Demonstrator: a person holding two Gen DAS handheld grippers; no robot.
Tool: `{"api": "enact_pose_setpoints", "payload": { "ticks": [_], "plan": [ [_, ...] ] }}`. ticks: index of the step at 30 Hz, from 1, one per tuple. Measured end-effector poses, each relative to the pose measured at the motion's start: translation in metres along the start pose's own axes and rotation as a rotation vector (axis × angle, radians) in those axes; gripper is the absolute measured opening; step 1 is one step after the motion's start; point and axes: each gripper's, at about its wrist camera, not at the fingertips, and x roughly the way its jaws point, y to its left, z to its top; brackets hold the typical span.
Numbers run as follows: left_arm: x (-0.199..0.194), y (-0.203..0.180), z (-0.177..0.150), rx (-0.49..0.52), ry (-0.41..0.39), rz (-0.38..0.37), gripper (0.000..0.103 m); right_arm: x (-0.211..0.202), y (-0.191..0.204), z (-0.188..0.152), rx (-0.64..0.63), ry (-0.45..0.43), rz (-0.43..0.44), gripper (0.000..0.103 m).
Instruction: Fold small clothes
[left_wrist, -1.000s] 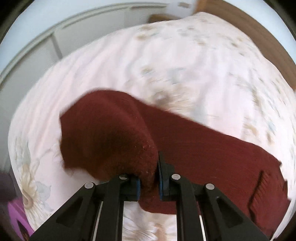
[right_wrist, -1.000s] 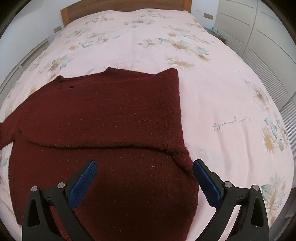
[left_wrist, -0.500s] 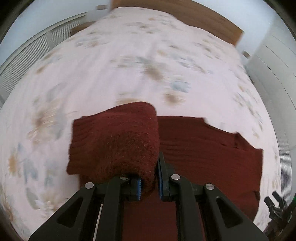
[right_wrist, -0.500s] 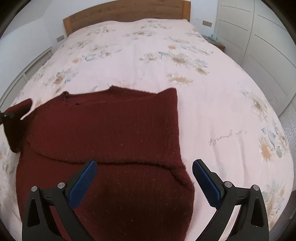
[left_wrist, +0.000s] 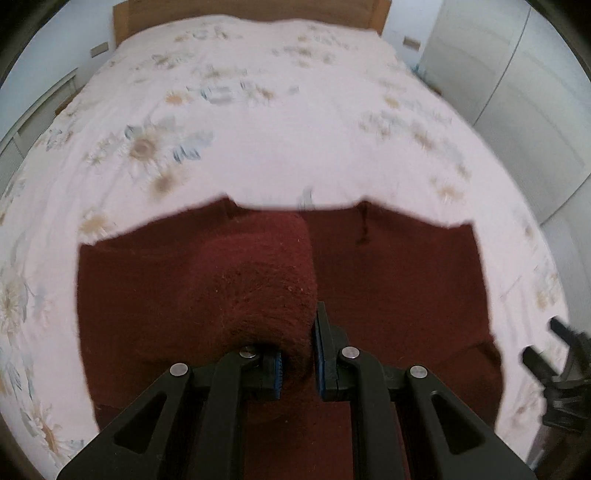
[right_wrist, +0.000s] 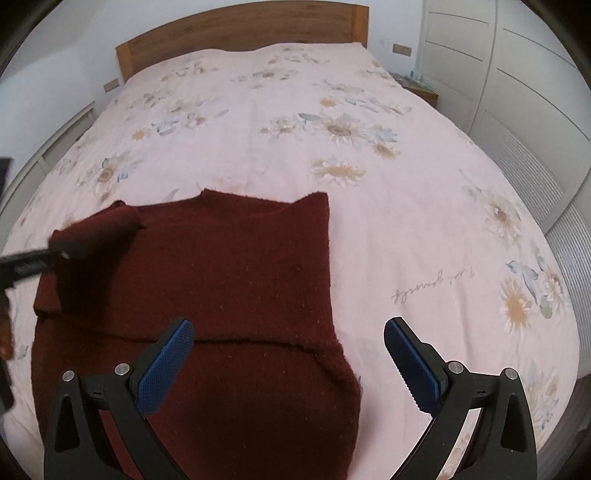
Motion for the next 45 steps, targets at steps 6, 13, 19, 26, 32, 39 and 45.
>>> {"api": "enact_pose_setpoints", "payload": {
  "ticks": [6,13,19,26,32,39,45],
  "plan": [
    [0.04,0.002,-0.023,-0.003,0.069,0.047,0.014,0.009,-0.003,-0.011,0.007,0.032,0.007,0.103],
    [0.052,0.001,-0.03,0.048,0.103,0.069,0.025,0.016,-0.008,-0.02,0.033,0.052,0.011,0.103],
    [0.054,0.003,-0.031,0.027,0.148,0.05,0.089,0.017,-0.008,-0.022,0.036,0.054,0.016,0.103],
    [0.042,0.011,-0.039,0.034,0.167,0.011,0.1,0.014,-0.009,-0.024,0.035,0.052,0.02,0.103],
    [0.024,0.049,-0.067,0.018,0.17,0.034,0.1,0.015,-0.005,-0.03,0.026,0.063,0.024,0.103],
    [-0.007,0.103,-0.086,0.01,0.118,0.148,0.1,0.016,0.007,-0.032,0.001,0.07,0.03,0.103],
    [0.0,0.149,-0.088,0.001,0.125,0.219,0.099,0.019,0.028,-0.029,-0.032,0.081,0.042,0.103]
  ]
}}
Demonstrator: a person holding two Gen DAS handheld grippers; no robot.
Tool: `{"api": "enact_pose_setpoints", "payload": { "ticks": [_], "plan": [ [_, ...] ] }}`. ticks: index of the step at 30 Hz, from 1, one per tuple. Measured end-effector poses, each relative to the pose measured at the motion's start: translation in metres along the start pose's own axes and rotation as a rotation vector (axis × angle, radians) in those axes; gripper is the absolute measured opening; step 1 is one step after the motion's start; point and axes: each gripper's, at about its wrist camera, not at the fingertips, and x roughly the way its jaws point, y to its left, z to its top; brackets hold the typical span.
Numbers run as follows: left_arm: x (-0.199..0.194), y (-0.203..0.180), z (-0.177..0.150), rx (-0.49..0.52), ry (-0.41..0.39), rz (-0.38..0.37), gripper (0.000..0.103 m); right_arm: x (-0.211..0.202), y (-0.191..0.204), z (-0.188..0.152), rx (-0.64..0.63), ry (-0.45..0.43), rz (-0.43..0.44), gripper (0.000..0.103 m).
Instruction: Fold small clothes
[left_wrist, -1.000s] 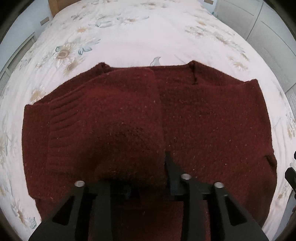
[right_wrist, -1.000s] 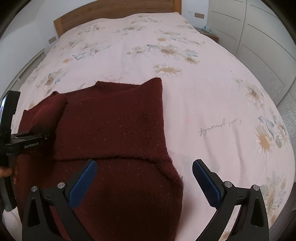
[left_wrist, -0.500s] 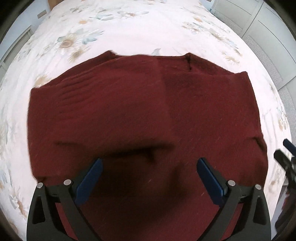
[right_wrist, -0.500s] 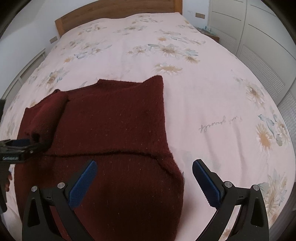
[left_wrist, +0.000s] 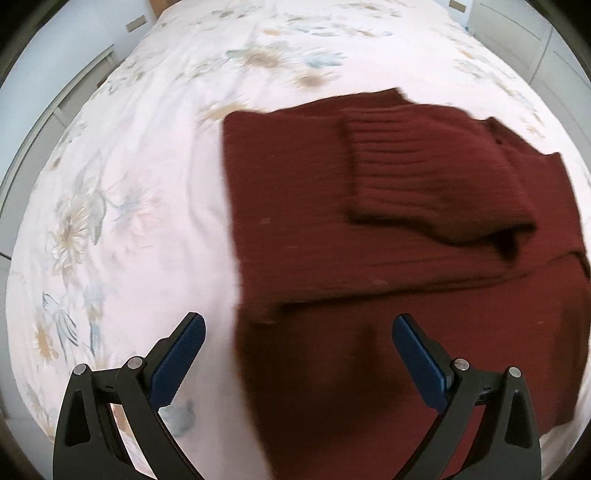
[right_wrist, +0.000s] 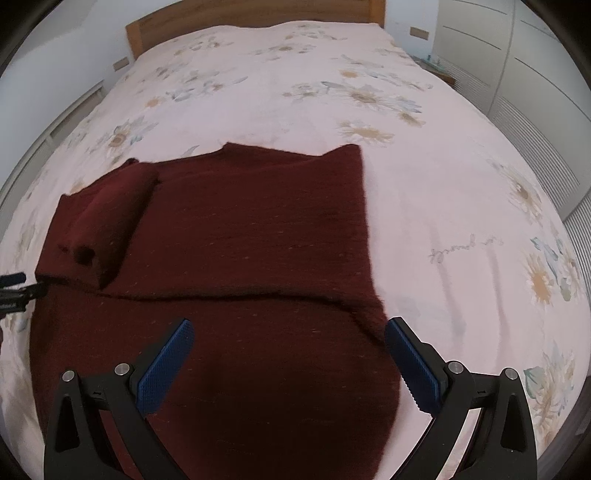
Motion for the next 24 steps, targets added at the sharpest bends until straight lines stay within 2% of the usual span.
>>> {"api": "enact_pose_setpoints", "payload": {
  "ticks": [3,8,10,11,13,14,16,19,24],
  "plan": [
    [0.013,0.01,0.001,0.011,0.005,0.02,0.095,0.002,0.01,0.001,-0.025,0.011,0.001,0.103],
    [0.035,0.018,0.007,-0.002,0.036,-0.044,0.07,0.006,0.019,0.003,-0.044,0.023,-0.008,0.103],
    [0.036,0.018,0.01,-0.001,0.02,-0.082,0.054,0.008,0.024,0.005,-0.054,0.028,-0.013,0.103],
    [0.035,0.018,0.011,0.002,0.017,-0.09,0.051,0.008,0.026,0.006,-0.058,0.029,-0.014,0.103],
    [0.035,0.017,0.015,0.014,0.012,-0.108,0.033,0.009,0.031,0.007,-0.072,0.031,-0.014,0.103],
    [0.035,0.017,0.016,0.02,0.013,-0.116,0.031,0.01,0.035,0.009,-0.079,0.032,-0.013,0.103],
    [0.033,0.018,0.018,0.03,0.007,-0.108,0.014,0.01,0.043,0.013,-0.093,0.029,-0.01,0.103],
    [0.033,0.027,0.023,-0.007,0.009,-0.153,0.013,0.008,0.06,0.021,-0.121,0.018,0.003,0.103],
    [0.036,0.034,0.021,-0.013,0.009,-0.159,0.013,0.005,0.106,0.042,-0.221,-0.002,0.034,0.103]
  ]
}}
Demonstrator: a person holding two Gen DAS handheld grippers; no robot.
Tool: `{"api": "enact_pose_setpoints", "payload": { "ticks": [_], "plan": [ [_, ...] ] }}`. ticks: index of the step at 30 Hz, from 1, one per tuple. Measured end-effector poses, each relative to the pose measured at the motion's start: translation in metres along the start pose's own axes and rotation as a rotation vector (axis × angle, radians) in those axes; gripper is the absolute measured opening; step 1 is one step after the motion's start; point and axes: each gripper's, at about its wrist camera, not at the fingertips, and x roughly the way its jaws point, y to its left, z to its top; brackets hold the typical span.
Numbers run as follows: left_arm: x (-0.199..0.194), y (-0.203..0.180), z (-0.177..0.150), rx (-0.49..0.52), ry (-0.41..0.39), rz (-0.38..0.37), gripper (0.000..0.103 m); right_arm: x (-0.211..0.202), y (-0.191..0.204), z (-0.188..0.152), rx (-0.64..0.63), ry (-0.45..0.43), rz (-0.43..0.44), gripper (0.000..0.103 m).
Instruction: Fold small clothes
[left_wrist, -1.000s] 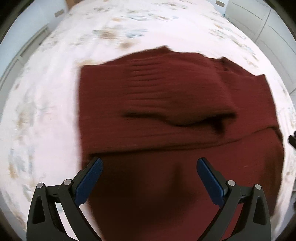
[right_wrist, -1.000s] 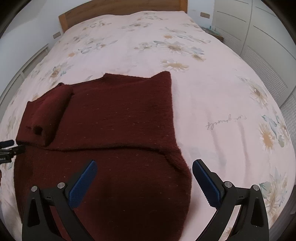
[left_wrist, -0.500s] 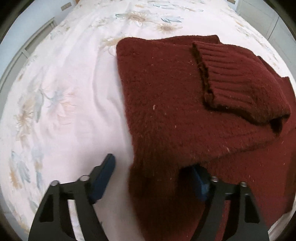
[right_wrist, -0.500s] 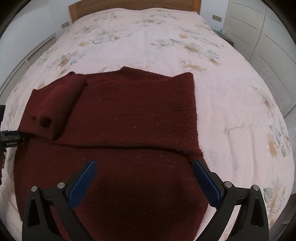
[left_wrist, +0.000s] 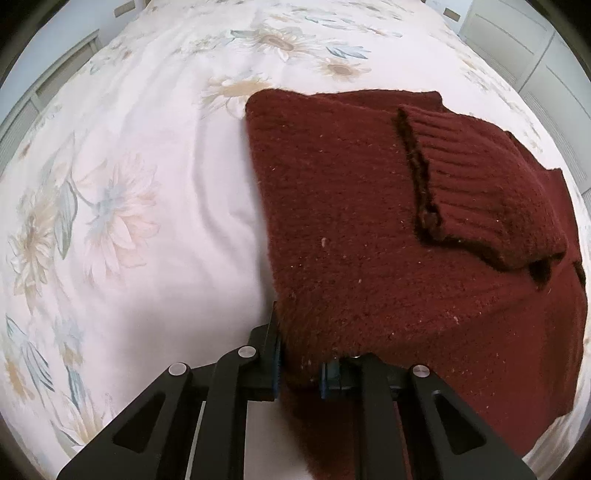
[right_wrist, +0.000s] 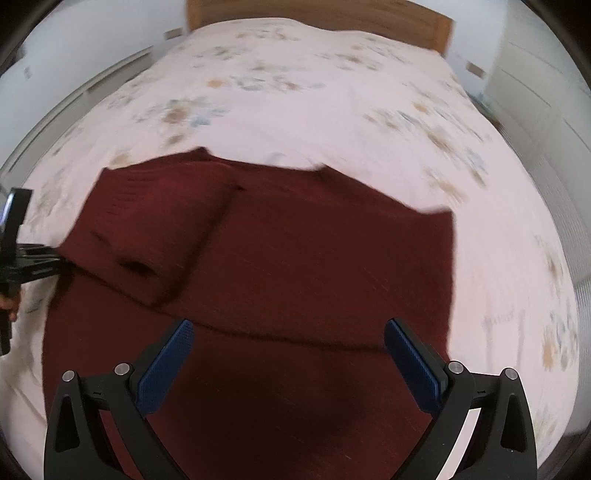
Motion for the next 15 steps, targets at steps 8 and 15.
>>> {"api": "enact_pose_setpoints", "payload": {
  "ticks": [8,15],
  "plan": [
    [0.003,-0.01,0.005,0.03,-0.001,0.023,0.013,0.017,0.095,0.049,-0.227,0.0,0.056,0.103],
    [0.009,-0.03,-0.007,0.053,0.008,0.028,0.013,0.063,0.17,0.067,-0.385,0.05,0.084,0.102]
  ]
}}
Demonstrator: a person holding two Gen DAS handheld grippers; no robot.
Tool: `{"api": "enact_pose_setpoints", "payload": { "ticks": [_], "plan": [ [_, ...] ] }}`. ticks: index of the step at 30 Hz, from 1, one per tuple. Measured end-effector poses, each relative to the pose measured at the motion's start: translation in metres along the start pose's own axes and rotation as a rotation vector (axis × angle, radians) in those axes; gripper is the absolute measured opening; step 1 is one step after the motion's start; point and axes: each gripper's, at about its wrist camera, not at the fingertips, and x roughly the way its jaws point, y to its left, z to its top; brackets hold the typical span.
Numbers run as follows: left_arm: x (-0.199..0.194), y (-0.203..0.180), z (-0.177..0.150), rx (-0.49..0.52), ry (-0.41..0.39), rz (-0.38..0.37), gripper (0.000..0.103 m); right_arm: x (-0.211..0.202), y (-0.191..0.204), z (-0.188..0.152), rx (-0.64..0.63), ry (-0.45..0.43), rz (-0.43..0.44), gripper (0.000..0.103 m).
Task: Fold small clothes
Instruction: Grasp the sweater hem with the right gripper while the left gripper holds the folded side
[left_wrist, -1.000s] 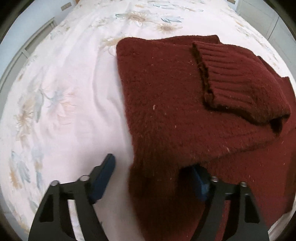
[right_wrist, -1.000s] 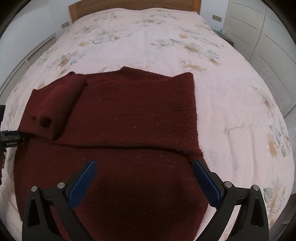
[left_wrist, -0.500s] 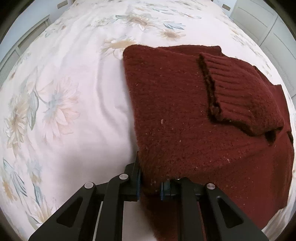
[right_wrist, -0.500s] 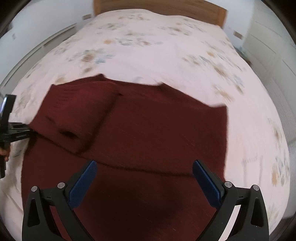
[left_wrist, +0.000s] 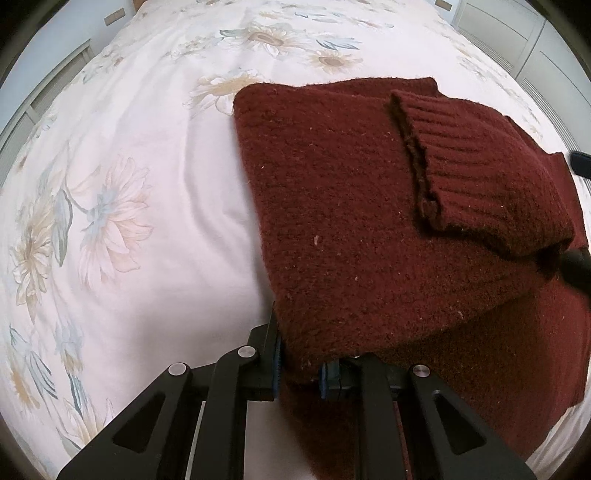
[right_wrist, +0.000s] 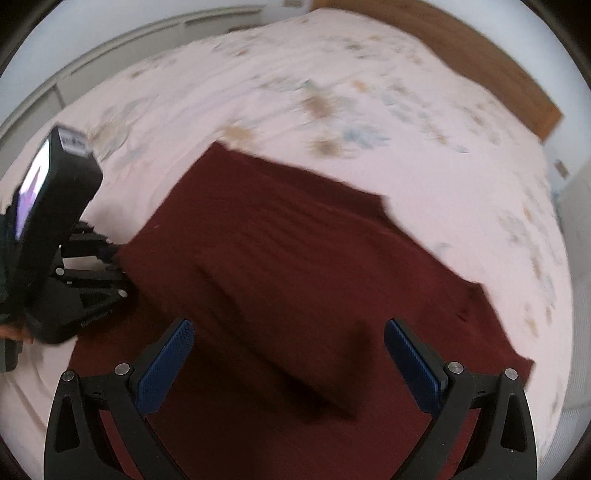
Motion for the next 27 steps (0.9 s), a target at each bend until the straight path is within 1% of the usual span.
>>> {"api": "enact_pose_setpoints", "payload": {
  "ticks": [2,3,4,5,6,7,8,9,10,11,12,13,14,16,18,20,23,27],
  "plan": [
    [-0.001,0.001,0.0,-0.007,0.001,-0.005,0.014,0.019,0.008,0.007,-0.014,0.031,-0.006,0.103],
    [0.008,0.019,0.002,-0.012,0.001,-0.01,0.015,0.026,0.01,0.009,-0.023,0.038,-0.018,0.102],
    [0.008,0.019,0.002,-0.016,0.0,-0.014,0.015,0.033,0.012,0.011,-0.035,0.042,-0.035,0.102],
    [0.009,0.019,0.003,-0.02,0.0,-0.02,0.015,0.038,0.013,0.013,-0.044,0.044,-0.049,0.1],
    [0.007,0.021,0.001,-0.022,0.0,-0.023,0.015,0.041,0.013,0.013,-0.048,0.043,-0.052,0.093],
    [0.007,0.021,0.001,-0.024,0.001,-0.025,0.015,0.044,0.013,0.014,-0.048,0.042,-0.046,0.088],
    [0.008,0.019,0.002,-0.025,0.002,-0.026,0.015,0.046,0.013,0.015,-0.041,0.045,-0.033,0.074],
    [0.009,0.019,0.002,-0.024,0.004,-0.024,0.015,0.049,0.013,0.015,-0.033,0.051,-0.014,0.063],
    [0.009,0.018,0.003,-0.023,0.004,-0.022,0.015,0.05,0.014,0.015,-0.031,0.054,-0.01,0.059],
    [0.01,0.018,0.003,-0.023,0.005,-0.021,0.015,0.051,0.015,0.015,-0.033,0.056,-0.014,0.045],
    [0.01,0.02,0.004,-0.021,0.005,-0.02,0.015,0.049,0.014,0.015,-0.042,0.055,-0.027,0.024],
    [0.007,0.024,0.007,-0.019,0.006,-0.019,0.015,0.045,0.015,0.016,-0.048,0.048,-0.048,0.019],
    [0.007,0.023,0.008,-0.018,0.007,-0.02,0.015,0.039,0.011,0.015,-0.041,0.036,-0.057,0.018],
    [0.006,0.026,0.01,-0.022,0.009,-0.024,0.015,0.021,-0.005,0.012,0.023,0.004,-0.019,0.017],
    [-0.003,0.023,0.003,-0.027,0.009,-0.028,0.015,0.007,-0.02,0.008,0.065,-0.016,-0.01,0.017],
    [-0.006,0.028,0.002,-0.034,0.011,-0.029,0.015,-0.01,-0.043,-0.002,0.136,-0.042,0.009,0.017],
    [-0.008,0.025,0.007,-0.032,0.013,-0.022,0.015,-0.033,-0.085,-0.024,0.278,-0.074,0.039,0.017],
    [-0.012,0.018,0.009,-0.023,0.017,-0.006,0.015,-0.049,-0.124,-0.052,0.4,-0.1,0.02,0.017]
  ]
}}
